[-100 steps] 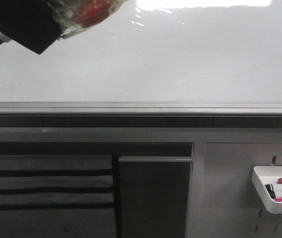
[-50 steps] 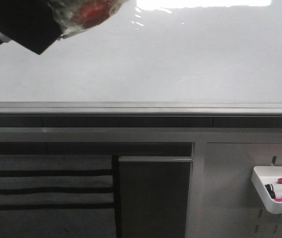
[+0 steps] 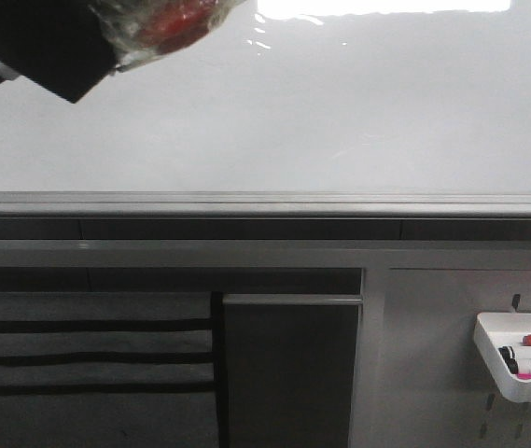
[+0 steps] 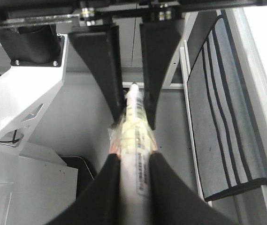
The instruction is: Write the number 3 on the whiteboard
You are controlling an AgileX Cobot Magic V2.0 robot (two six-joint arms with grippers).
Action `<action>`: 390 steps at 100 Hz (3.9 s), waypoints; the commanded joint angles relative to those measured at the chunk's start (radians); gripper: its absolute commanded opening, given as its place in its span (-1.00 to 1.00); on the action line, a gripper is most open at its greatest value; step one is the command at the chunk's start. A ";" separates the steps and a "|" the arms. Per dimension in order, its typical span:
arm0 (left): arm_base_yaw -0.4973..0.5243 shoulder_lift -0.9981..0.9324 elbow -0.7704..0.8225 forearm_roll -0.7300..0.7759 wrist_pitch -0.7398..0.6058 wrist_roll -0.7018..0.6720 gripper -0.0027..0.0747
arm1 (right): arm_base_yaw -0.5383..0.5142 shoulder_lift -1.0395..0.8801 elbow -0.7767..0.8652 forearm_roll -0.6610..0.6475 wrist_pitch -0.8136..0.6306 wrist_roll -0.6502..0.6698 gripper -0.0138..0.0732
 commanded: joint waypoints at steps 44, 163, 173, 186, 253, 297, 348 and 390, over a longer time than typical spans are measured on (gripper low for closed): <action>0.145 -0.141 -0.083 -0.011 -0.046 -0.097 0.16 | -0.038 -0.166 -0.031 -0.266 -0.057 0.300 -0.67; 0.441 -0.428 0.243 -0.128 -0.295 -0.161 0.16 | -0.311 0.079 -0.214 -0.277 -0.080 0.647 -0.67; 0.441 -0.428 0.243 -0.128 -0.295 -0.161 0.16 | -0.311 0.163 -0.298 -0.279 -0.082 0.647 -0.67; 0.441 -0.428 0.243 -0.128 -0.295 -0.161 0.16 | -0.311 0.243 -0.354 -0.301 -0.116 0.647 -0.67; 0.441 -0.428 0.243 -0.128 -0.295 -0.161 0.16 | -0.342 0.332 -0.267 -0.311 -0.254 0.620 -0.67; 0.441 -0.428 0.243 -0.128 -0.295 -0.161 0.16 | -0.278 0.352 -0.170 -0.160 -0.341 0.535 -0.67; 0.441 -0.428 0.243 -0.128 -0.295 -0.161 0.16 | -0.239 -0.041 0.044 -0.040 -0.096 0.335 -0.67; 0.441 -0.428 0.243 -0.151 -0.323 -0.161 0.16 | -0.239 -0.116 0.079 -0.043 -0.006 0.109 -0.67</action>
